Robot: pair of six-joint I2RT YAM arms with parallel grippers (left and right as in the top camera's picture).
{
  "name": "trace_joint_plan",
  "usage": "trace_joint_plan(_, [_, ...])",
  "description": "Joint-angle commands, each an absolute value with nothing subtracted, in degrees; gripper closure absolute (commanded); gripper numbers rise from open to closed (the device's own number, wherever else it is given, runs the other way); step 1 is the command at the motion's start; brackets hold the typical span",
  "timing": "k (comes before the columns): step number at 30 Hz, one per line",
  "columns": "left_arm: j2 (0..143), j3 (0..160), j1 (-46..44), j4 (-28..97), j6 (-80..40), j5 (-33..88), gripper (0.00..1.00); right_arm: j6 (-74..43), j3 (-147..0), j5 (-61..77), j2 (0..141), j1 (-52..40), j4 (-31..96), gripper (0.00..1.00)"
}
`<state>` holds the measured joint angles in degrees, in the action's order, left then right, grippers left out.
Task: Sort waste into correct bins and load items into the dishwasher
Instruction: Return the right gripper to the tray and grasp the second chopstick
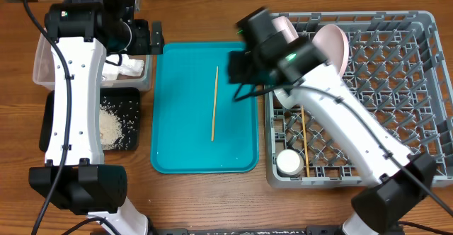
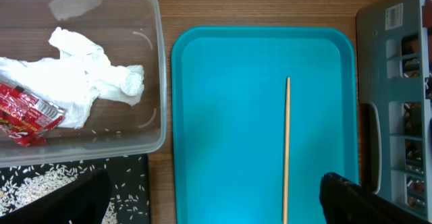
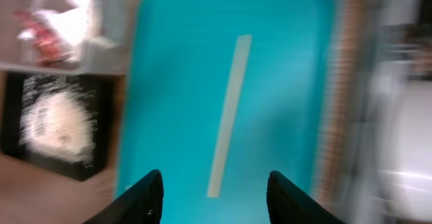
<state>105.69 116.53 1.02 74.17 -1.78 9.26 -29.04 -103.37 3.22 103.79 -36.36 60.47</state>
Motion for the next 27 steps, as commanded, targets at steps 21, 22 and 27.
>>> trace_joint_plan(21, [106.02,117.49,1.21,74.15,-2.15,9.69,0.00,-42.59,-100.66,1.58,129.99,-43.11,53.15,0.65])
trace_joint_plan(22, [106.02,117.47,1.21,74.15,-2.15,9.69,0.00,-42.96,-100.66,1.54,130.28,-43.11,53.17,0.65])
trace_joint_plan(27, [106.02,117.47,1.21,74.15,-2.15,9.69,0.00,-43.79,-100.66,1.58,131.83,-43.07,52.75,0.65])
